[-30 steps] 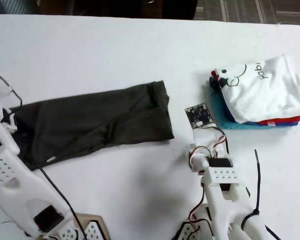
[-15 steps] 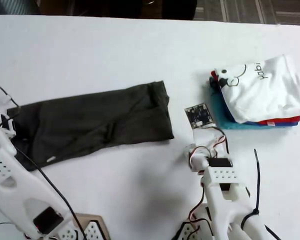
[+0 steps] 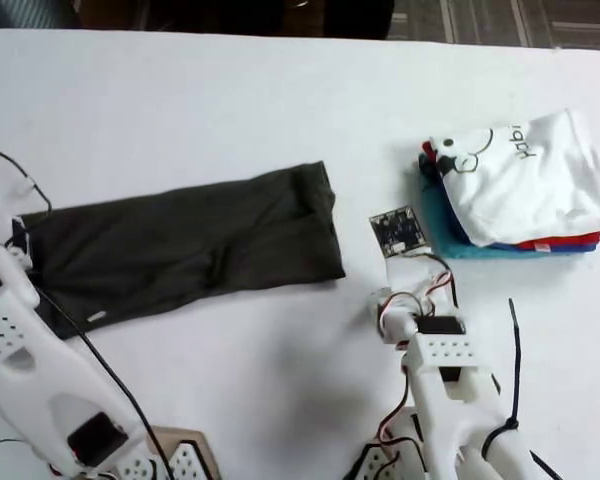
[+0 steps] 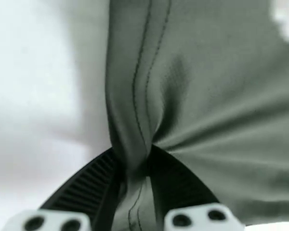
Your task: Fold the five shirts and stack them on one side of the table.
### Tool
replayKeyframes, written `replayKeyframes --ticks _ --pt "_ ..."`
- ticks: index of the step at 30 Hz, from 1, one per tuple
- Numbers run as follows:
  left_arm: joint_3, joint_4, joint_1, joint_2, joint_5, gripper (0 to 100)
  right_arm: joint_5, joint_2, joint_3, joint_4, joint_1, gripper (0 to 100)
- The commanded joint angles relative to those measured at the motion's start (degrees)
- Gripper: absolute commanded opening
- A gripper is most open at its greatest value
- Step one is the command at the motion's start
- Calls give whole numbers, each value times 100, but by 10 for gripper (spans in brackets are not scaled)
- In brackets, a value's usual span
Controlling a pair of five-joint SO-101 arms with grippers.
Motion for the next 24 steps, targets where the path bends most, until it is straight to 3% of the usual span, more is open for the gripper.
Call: replayKeyframes --ticks 1,7,12,17,24 --pt "-875 343 -747 -114 -316 28 -53 -163 -26 -75 57 20" --pt "-1569 756 -1011 -141 -527 28 -44 -163 -26 -75 57 20" --pt "-1174 774 -651 -185 -492 28 -53 -163 -26 -75 57 20" --pt "-242 774 176 -1020 -202 28 -53 -163 -26 -75 57 20" --pt "1121 765 1943 -3138 229 28 -53 -163 -26 -75 66 20"
